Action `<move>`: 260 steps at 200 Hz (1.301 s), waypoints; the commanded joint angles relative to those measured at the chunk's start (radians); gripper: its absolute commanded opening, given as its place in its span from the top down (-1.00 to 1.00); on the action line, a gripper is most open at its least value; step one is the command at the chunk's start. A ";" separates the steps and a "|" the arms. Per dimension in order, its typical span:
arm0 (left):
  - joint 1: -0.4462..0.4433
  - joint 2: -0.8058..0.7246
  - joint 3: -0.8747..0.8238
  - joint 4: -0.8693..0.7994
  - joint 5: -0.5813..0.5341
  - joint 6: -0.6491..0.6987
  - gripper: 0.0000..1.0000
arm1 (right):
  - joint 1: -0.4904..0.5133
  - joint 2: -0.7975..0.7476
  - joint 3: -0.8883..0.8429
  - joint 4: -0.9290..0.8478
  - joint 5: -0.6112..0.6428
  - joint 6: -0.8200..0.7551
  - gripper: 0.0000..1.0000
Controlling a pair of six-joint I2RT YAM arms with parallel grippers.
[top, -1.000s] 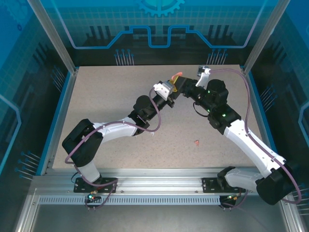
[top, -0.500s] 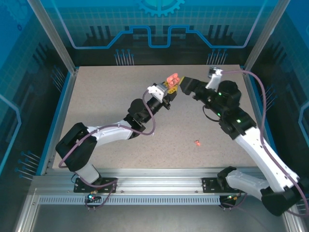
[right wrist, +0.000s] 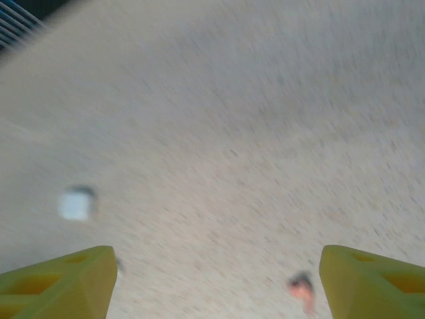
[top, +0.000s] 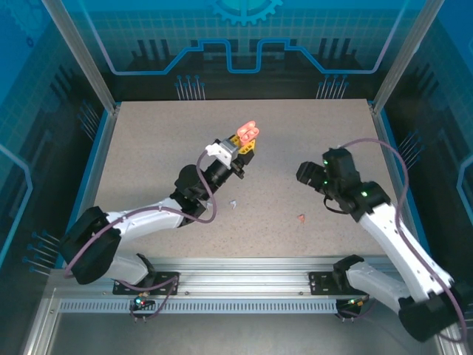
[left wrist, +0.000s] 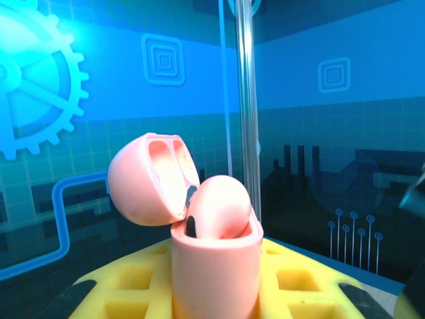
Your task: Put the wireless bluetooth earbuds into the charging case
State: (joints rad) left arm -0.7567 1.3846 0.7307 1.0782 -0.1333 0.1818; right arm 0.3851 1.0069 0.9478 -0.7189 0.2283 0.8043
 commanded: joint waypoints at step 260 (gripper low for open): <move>-0.003 -0.090 -0.025 -0.023 0.045 0.056 1.00 | 0.118 0.656 0.014 -0.170 0.013 -0.166 0.00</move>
State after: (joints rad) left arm -0.7567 1.2957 0.7170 1.0245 -0.0998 0.2199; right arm 0.4931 1.6642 0.9810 -0.8577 0.2287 0.6491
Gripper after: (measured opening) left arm 0.226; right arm 0.500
